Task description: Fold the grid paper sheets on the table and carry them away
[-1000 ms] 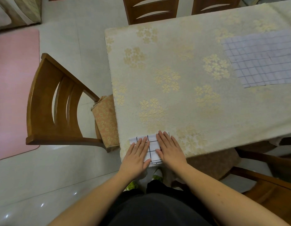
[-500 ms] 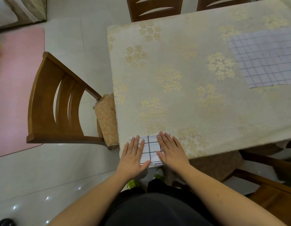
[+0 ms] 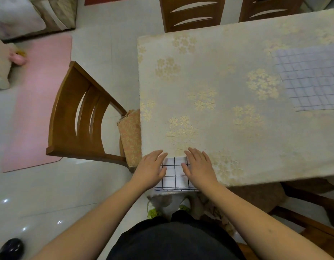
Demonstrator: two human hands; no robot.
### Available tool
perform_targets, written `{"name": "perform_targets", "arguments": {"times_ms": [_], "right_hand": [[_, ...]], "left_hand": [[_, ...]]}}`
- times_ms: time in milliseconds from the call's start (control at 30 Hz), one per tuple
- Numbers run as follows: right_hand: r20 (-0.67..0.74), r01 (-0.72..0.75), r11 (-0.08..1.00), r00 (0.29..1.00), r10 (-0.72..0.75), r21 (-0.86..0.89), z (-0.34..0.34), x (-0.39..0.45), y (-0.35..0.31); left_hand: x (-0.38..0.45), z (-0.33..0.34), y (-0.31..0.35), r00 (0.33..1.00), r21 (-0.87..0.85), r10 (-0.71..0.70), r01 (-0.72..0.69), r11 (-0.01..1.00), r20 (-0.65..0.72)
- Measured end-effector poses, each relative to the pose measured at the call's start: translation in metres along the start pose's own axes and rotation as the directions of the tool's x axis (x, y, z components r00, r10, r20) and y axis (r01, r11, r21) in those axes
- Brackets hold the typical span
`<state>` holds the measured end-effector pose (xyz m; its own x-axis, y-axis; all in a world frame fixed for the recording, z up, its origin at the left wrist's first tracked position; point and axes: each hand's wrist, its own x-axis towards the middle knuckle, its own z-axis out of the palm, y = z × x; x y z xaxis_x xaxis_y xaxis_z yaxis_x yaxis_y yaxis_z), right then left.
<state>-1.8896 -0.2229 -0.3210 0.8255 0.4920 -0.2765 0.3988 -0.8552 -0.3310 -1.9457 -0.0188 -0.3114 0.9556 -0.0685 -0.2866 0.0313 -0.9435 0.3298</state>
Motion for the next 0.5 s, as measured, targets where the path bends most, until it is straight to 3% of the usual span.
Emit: {"name": "perform_targets", "arguments": {"times_ms": [167,500], "right_hand": [[0.066,0.069,0.997,0.996,-0.066,-0.039,-0.008,-0.001,-0.028],[0.110,0.226,0.971,0.970,-0.217,-0.079,0.003,0.004,-0.117]], "left_hand": [[-0.029,-0.010,-0.007,0.993,0.092,-0.116,0.118,0.989,-0.030],[-0.105,-0.034,-0.062,0.922,0.155,-0.367,0.347,0.925,0.123]]}}
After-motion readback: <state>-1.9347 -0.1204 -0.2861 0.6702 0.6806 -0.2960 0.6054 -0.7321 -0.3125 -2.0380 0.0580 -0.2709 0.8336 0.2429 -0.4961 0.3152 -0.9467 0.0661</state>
